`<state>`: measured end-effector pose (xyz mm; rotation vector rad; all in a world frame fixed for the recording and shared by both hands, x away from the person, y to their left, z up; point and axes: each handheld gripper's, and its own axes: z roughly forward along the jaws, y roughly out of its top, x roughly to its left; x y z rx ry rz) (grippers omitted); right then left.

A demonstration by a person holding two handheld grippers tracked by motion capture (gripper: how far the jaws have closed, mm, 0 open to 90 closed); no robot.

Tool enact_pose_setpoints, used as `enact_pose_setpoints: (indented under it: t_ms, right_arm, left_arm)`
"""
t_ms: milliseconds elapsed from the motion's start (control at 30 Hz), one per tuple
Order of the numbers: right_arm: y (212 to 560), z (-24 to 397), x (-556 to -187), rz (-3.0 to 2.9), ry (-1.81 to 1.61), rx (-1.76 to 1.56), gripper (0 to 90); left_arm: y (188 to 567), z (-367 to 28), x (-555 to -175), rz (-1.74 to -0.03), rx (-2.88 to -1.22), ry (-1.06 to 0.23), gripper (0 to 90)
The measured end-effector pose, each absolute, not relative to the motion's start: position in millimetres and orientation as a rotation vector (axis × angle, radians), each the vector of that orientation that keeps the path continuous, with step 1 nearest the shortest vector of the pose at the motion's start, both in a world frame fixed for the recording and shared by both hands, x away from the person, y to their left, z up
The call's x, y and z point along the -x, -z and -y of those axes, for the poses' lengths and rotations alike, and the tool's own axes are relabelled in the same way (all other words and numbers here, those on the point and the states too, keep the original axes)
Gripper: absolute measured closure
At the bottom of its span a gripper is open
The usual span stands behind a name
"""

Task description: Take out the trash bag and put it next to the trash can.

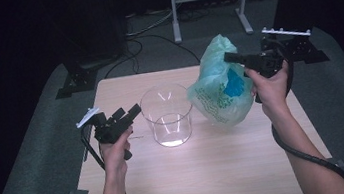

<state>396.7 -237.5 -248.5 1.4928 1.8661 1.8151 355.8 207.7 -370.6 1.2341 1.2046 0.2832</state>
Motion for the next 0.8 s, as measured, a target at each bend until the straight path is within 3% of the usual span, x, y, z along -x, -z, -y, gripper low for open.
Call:
enact_pose_setpoints:
  t_ms: [800]
  right_arm:
    - [274.8,253.1,-401.4,-1.856,-1.791,-1.569,90.0]
  left_arm:
    - [371.4,-206.2,-356.1,-1.208,-1.233,-0.279,9.6]
